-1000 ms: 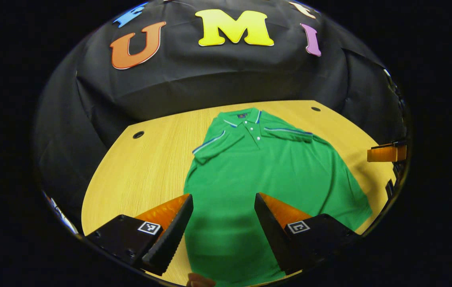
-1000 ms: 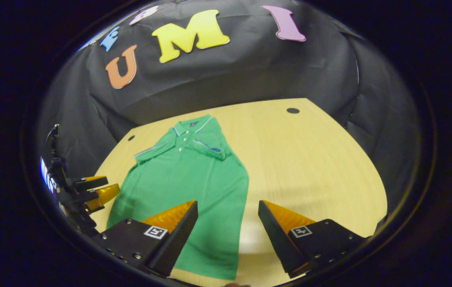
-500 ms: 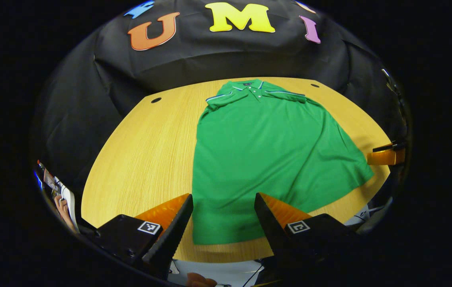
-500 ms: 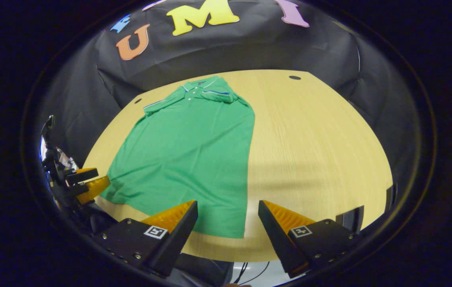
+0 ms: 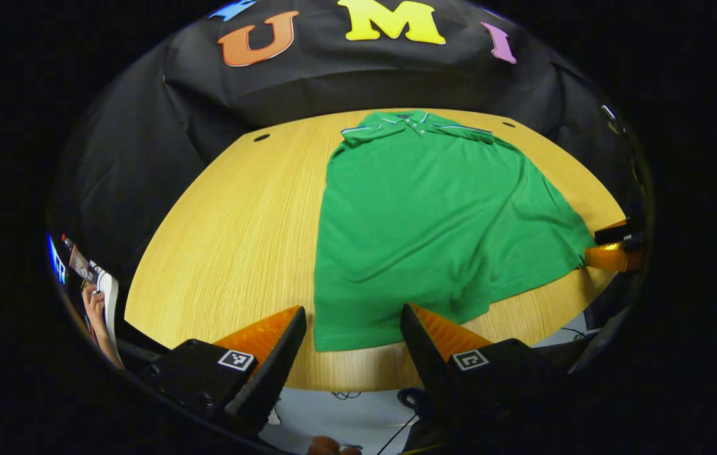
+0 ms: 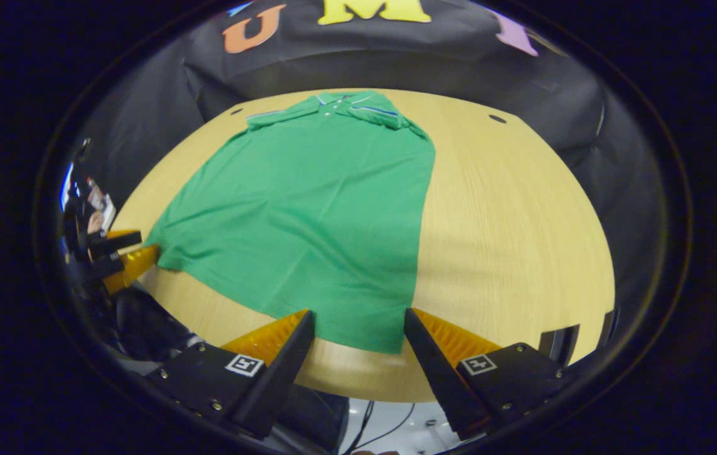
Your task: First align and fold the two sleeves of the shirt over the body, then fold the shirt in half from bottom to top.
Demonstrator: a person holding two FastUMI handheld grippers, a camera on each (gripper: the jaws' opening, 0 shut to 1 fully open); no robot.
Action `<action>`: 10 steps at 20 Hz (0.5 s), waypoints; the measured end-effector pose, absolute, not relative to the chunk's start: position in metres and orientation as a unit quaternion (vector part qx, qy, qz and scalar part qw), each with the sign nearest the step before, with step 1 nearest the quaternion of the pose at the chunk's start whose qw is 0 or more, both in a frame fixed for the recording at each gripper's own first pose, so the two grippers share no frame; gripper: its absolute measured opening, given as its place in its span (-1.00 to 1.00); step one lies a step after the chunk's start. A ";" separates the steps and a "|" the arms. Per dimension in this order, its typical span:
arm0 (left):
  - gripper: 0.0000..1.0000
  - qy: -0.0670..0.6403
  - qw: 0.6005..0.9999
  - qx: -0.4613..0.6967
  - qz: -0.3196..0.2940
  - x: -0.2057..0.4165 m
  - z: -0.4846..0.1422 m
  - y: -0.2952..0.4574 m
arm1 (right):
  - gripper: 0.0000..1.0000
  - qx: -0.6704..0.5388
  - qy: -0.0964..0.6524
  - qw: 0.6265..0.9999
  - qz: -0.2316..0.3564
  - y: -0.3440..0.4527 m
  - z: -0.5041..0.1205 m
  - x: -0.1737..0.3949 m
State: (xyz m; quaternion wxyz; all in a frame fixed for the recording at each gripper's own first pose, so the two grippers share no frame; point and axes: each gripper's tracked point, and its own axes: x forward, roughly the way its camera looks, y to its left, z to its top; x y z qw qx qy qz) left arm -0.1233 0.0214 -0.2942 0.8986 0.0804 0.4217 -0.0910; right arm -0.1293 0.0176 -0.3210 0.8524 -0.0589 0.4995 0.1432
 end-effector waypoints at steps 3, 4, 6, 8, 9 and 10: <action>0.90 0.413 0.907 0.048 -0.063 -0.124 -0.297 0.021 | 0.96 -0.035 0.502 0.856 0.120 0.013 -0.322 -0.130; 0.87 0.430 0.900 0.026 -0.071 -0.126 -0.302 0.013 | 0.96 -0.036 0.501 0.857 0.116 0.011 -0.319 -0.127; 0.24 0.441 0.895 0.031 -0.064 -0.122 -0.301 0.011 | -0.26 -0.006 0.493 0.863 0.109 0.014 -0.320 -0.121; -0.78 0.443 0.894 0.038 -0.062 -0.118 -0.300 0.009 | -0.87 0.001 0.498 0.861 0.108 0.016 -0.319 -0.120; -0.88 0.443 0.894 0.035 -0.060 -0.116 -0.299 0.010 | -0.96 0.004 0.491 0.864 0.107 0.016 -0.318 -0.115; -0.89 0.446 0.893 0.024 -0.062 -0.117 -0.299 0.009 | -0.96 0.008 0.493 0.863 0.106 0.015 -0.318 -0.117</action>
